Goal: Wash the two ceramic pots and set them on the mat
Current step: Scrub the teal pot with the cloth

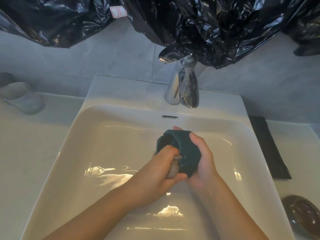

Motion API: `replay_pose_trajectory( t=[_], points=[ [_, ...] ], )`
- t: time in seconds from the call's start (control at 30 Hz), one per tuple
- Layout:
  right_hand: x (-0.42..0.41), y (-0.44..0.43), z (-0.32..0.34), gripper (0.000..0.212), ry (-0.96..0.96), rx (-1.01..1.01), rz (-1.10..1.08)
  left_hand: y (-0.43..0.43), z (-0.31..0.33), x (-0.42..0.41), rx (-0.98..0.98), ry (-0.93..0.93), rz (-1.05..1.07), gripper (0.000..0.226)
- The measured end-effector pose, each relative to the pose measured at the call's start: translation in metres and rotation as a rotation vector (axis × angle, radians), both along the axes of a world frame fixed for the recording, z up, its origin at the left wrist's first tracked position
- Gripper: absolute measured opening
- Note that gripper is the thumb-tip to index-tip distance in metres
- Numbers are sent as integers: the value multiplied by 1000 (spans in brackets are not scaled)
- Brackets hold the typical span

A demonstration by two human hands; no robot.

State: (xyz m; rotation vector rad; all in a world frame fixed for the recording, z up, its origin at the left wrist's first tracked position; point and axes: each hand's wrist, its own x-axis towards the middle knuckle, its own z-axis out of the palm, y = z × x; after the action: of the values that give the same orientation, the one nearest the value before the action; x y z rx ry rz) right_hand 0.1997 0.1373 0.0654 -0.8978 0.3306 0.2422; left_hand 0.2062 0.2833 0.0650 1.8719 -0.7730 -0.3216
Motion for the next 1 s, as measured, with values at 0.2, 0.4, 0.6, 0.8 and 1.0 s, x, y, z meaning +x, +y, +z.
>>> replay_pose_trajectory(
  t=[0.2,0.4,0.6,0.8,1.0],
  points=[
    [-3,12,-13,59,-345,-342,-23,0,17,0,-290,491,156,31],
    [2,1,1,62,69,20,137,10,-2,11,71,-15,16,35],
    [0,16,-13,58,-184,-332,-44,1,10,6,-249,482,124,37],
    [1,5,0,82,-183,-167,56,7,11,13,-199,291,136,38],
    [-2,3,-4,54,4,-64,35,-2,3,6,-114,282,35,30]
  ],
)
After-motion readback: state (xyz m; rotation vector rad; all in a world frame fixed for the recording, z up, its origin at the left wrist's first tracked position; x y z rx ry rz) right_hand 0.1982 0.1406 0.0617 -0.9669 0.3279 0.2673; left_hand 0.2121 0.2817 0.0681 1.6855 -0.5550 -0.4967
